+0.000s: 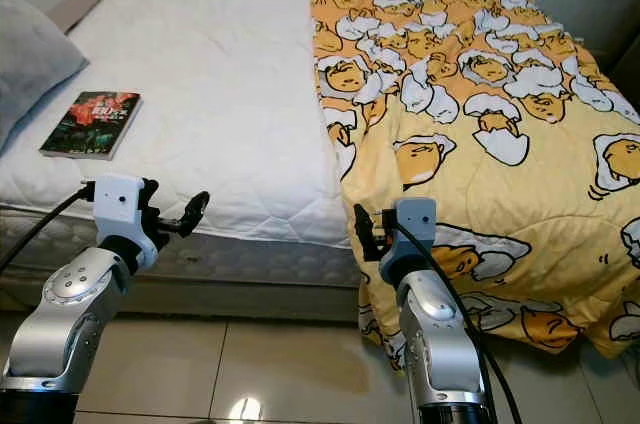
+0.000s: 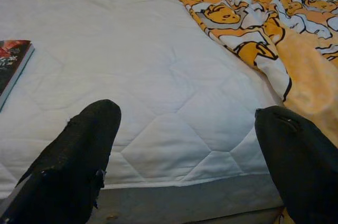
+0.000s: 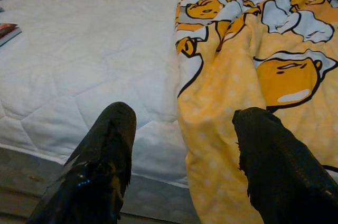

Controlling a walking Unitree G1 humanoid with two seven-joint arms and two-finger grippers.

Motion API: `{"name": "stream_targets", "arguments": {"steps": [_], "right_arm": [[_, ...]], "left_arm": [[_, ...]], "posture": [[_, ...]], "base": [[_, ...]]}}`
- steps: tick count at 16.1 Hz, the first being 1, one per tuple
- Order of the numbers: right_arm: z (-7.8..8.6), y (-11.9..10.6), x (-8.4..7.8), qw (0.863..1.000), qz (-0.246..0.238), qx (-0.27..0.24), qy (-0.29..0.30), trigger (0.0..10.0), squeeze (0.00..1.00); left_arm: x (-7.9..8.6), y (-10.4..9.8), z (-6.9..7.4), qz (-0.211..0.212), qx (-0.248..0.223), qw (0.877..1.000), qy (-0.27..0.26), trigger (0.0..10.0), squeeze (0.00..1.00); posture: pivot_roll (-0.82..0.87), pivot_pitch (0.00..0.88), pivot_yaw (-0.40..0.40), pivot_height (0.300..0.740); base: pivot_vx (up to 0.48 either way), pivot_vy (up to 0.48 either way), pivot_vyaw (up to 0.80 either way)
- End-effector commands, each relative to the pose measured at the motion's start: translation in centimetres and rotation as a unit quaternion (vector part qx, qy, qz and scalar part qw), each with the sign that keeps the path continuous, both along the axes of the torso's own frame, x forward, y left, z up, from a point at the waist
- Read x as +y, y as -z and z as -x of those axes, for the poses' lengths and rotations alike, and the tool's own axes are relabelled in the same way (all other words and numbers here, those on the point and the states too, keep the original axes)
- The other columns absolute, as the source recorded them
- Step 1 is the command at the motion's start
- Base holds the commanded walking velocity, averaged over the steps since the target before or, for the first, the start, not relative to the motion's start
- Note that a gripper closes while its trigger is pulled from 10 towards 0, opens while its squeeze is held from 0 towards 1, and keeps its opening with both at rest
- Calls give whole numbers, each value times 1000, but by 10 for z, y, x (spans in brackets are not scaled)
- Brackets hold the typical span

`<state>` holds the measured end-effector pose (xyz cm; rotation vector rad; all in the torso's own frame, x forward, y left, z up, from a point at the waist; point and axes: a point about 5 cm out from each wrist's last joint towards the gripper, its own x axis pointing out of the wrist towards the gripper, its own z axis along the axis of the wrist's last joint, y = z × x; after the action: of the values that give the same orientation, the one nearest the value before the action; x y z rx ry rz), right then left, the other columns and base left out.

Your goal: Clean up the room

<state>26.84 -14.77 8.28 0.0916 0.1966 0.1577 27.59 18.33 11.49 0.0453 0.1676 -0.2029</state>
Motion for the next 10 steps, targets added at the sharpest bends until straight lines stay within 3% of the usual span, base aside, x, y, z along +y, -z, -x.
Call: {"name": "stream_targets", "arguments": {"steps": [1, 4, 6, 10], "right_arm": [[0, 0, -1, 1000, 2, -1, 3, 10000, 0], [0, 1, 1, 1000, -1, -2, 3, 10000, 0], [-1, 3, 1, 1000, -6, 11, 3, 10000, 0], [-4, 2, 2, 1000, 0, 4, 1, 10000, 0]], "left_arm": [[-1, 0, -1, -2, 1, 1000, 3, 10000, 251], [0, -1, -1, -3, 1, 1000, 4, 10000, 259], [-1, -1, -2, 0, 0, 1000, 6, 10000, 263], [1, -2, -3, -1, -1, 1000, 4, 10000, 263]], "posture": [[21, 0, -33, 740], [23, 0, -32, 740], [23, 0, -30, 740], [32, 0, -33, 740]], "base": [[285, 0, 0], [287, 0, 0], [302, 0, -641], [311, 0, 0]]}}
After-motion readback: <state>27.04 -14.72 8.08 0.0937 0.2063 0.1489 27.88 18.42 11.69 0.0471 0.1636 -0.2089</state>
